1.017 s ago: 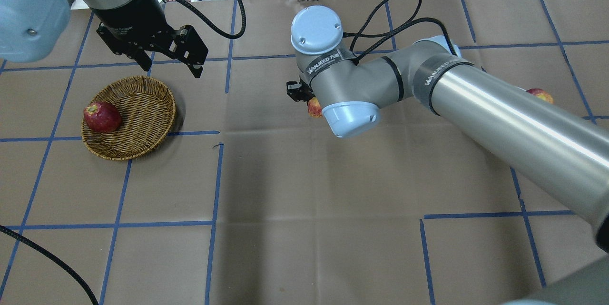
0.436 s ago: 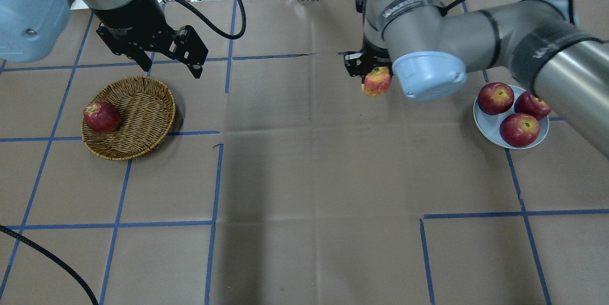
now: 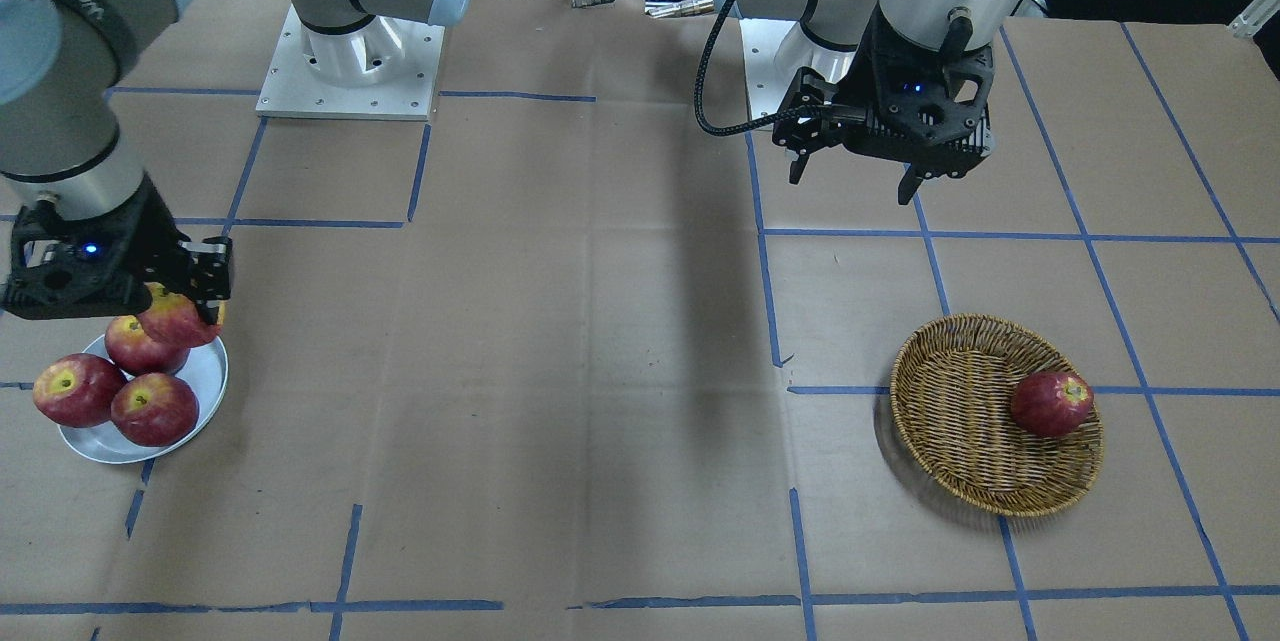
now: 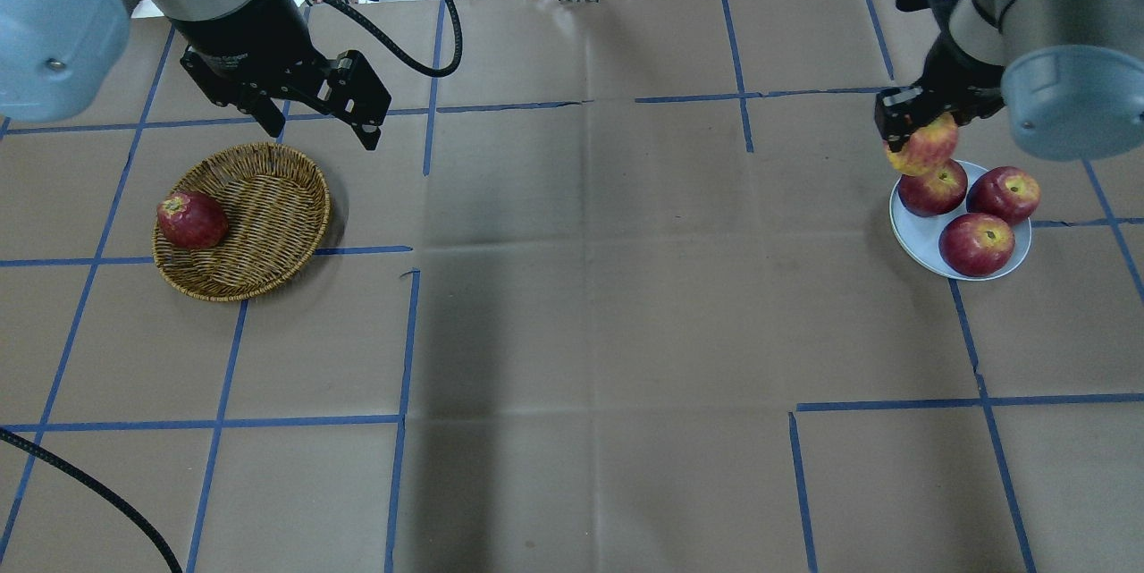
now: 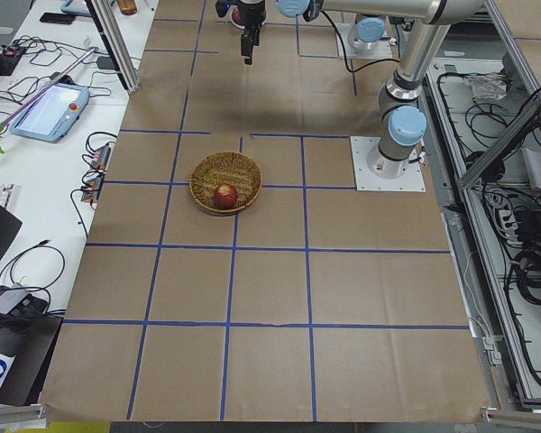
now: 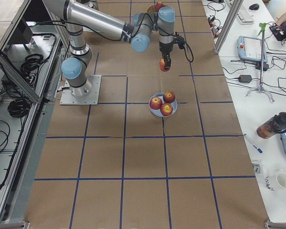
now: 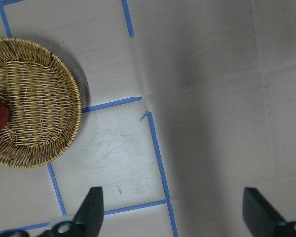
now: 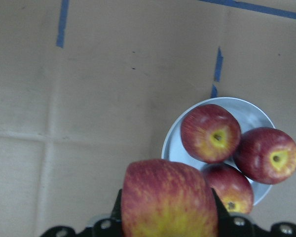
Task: Transfer apple from basket to plate
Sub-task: 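Lower the apple onto the plate beside the red apples and open the right gripper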
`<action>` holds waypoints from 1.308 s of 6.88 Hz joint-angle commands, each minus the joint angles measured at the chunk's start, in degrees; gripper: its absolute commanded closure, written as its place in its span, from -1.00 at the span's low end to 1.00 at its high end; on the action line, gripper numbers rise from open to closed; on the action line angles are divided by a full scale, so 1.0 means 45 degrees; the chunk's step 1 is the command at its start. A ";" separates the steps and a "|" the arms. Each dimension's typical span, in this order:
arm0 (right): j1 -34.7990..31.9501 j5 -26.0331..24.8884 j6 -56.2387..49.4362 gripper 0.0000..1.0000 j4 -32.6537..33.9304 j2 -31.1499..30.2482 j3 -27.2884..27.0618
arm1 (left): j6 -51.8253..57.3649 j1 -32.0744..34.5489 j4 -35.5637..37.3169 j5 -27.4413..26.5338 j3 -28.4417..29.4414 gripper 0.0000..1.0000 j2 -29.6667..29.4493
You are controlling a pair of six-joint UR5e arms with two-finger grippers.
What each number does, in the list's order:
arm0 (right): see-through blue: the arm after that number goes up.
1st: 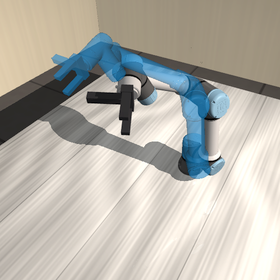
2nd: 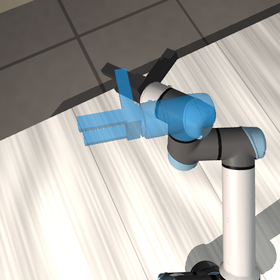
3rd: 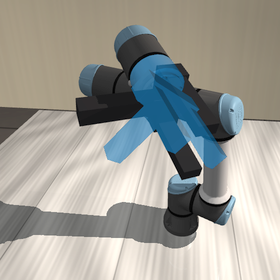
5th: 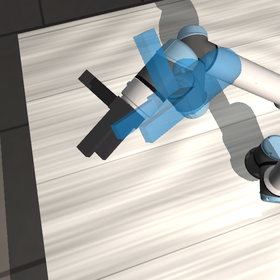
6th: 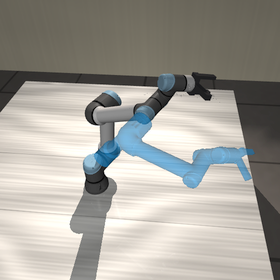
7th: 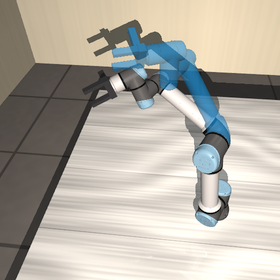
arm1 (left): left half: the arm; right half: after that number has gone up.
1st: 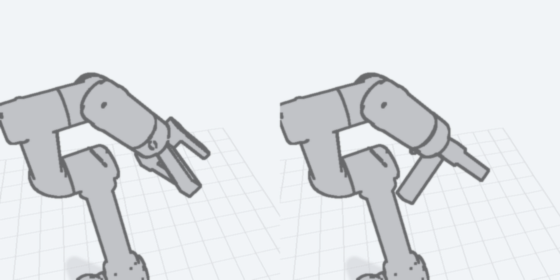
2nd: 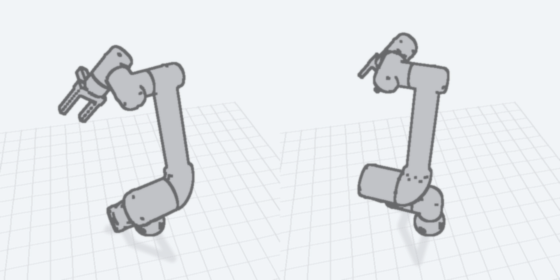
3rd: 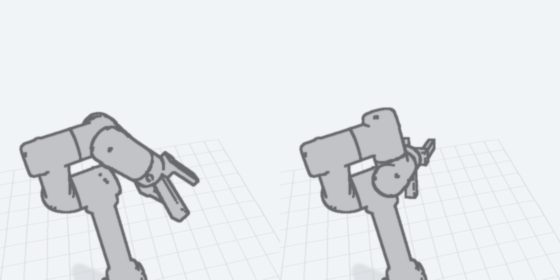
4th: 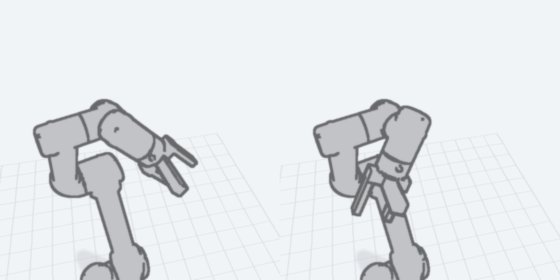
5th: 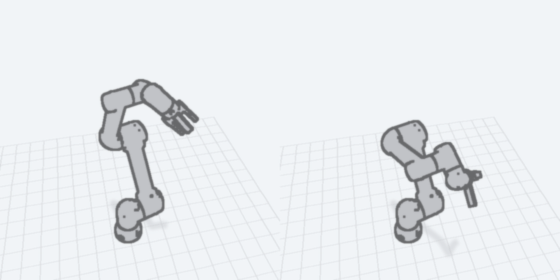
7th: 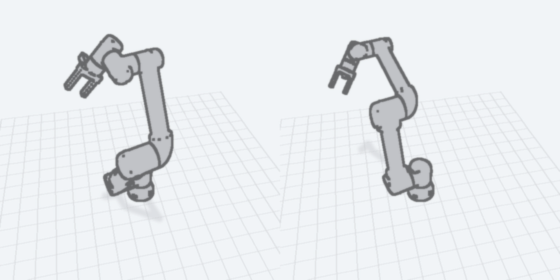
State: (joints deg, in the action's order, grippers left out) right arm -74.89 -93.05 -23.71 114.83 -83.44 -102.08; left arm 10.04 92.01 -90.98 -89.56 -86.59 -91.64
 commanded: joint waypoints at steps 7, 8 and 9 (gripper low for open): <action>0.2873 0.1009 -0.3735 -0.13 0.2334 0.2018 -0.0713 | 0.0015 0.0002 0.0003 0.0019 -0.0015 -0.98 -0.0085; 0.2854 0.1009 -0.3735 -0.14 0.2392 0.2136 -0.0732 | 0.0015 0.0002 0.0003 0.0019 -0.0015 -0.98 -0.0085; 0.2854 0.1009 -0.3735 -0.14 0.2393 0.2253 -0.0752 | 0.0015 0.0002 0.0003 0.0019 -0.0015 -0.98 -0.0104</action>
State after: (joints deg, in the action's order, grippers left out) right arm -62.01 -88.50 -40.52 125.48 -74.01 -105.38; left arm 10.11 92.02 -90.97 -89.47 -86.66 -92.04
